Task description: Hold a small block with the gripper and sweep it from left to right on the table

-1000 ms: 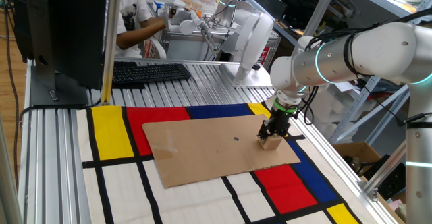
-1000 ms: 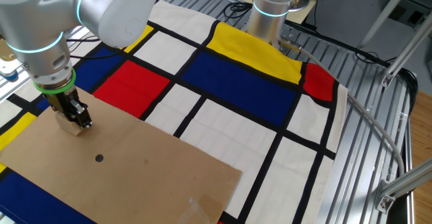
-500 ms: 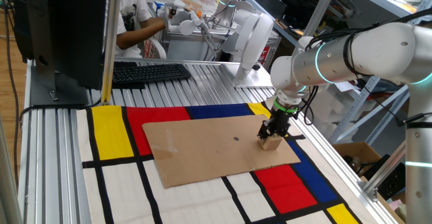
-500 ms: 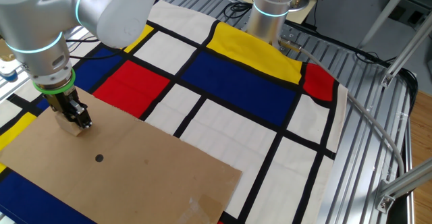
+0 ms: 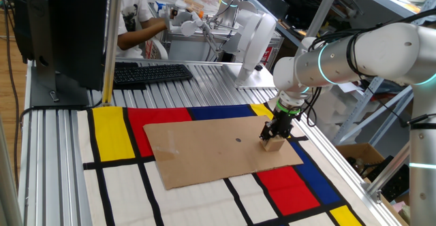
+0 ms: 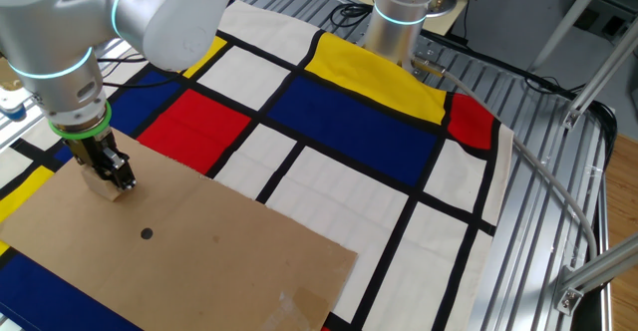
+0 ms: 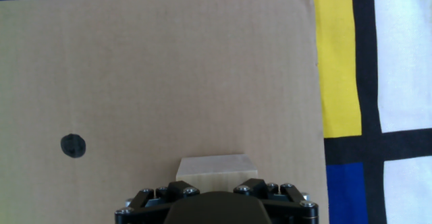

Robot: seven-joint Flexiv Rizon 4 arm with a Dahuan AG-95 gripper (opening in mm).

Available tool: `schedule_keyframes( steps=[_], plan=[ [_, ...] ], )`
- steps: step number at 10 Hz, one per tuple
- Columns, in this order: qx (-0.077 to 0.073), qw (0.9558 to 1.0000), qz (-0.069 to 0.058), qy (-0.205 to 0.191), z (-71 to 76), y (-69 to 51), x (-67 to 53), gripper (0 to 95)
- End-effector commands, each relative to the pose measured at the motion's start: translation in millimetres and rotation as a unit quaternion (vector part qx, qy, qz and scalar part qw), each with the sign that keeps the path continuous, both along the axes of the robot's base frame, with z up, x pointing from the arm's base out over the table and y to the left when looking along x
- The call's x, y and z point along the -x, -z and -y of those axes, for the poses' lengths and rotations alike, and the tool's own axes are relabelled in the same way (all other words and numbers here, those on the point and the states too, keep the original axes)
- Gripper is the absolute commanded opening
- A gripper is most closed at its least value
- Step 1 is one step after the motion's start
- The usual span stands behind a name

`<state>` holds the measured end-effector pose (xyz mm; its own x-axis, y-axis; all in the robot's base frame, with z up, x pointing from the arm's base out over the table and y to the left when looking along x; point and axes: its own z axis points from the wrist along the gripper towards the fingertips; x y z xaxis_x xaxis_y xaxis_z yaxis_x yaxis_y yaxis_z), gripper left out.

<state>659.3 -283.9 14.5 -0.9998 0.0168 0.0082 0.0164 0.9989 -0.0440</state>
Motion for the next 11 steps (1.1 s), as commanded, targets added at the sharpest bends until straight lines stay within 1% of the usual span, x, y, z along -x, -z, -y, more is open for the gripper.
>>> schedule_keyframes(
  steps=[1,7,9,10,11],
  plan=[
    [0.001,1.0000,0.002,0.001,-0.2,0.1,-0.4,0.0],
    [0.000,1.0000,0.002,0.005,-3.0,0.0,-0.4,0.0],
    [-0.004,1.0000,0.002,0.006,-3.8,0.4,-0.4,0.0],
    [-0.001,1.0000,0.002,0.006,-4.4,0.5,-0.3,0.0],
    [-0.002,1.0000,0.001,0.008,-5.0,0.5,-0.3,0.0]
  ],
)
